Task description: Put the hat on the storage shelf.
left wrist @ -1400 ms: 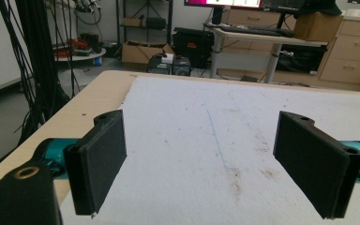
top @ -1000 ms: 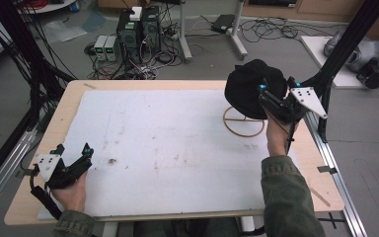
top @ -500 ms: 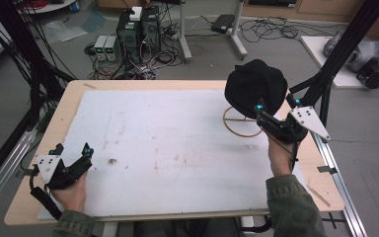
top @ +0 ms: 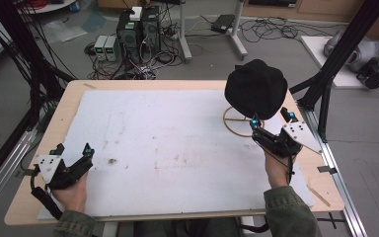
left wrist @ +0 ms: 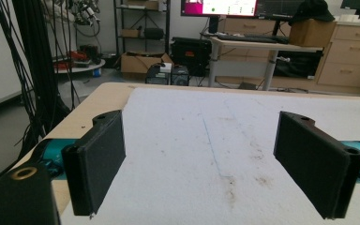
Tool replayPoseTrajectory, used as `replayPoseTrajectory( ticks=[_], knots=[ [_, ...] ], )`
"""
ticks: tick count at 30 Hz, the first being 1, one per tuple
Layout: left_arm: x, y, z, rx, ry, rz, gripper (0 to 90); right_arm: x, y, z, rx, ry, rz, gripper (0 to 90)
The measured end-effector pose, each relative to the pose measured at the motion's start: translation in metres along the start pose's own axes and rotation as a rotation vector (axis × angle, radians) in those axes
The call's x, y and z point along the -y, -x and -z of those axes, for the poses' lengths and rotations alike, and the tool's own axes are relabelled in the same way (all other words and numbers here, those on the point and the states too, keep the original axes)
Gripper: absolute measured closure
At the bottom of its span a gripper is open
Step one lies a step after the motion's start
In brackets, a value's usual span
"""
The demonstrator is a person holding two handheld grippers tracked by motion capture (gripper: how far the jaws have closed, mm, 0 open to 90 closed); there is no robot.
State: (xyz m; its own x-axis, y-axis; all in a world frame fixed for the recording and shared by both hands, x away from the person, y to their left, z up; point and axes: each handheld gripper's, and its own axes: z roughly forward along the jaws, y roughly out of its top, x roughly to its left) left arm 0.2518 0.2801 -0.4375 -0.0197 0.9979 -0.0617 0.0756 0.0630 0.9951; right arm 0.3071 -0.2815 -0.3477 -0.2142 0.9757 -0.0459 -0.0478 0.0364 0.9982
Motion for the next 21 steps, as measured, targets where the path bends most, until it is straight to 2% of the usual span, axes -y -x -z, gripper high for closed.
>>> replayPoseTrajectory(
  ticks=[15,21],
  knots=[
    [0.000,0.004,-0.001,0.007,-0.001,-0.010,17.1,0.027,0.009,0.012,0.023,-0.035,-0.057,11.9],
    [0.001,0.003,-0.001,0.005,-0.008,-0.002,17.1,0.039,0.011,0.015,0.024,-0.043,-0.070,11.9]
  ],
)
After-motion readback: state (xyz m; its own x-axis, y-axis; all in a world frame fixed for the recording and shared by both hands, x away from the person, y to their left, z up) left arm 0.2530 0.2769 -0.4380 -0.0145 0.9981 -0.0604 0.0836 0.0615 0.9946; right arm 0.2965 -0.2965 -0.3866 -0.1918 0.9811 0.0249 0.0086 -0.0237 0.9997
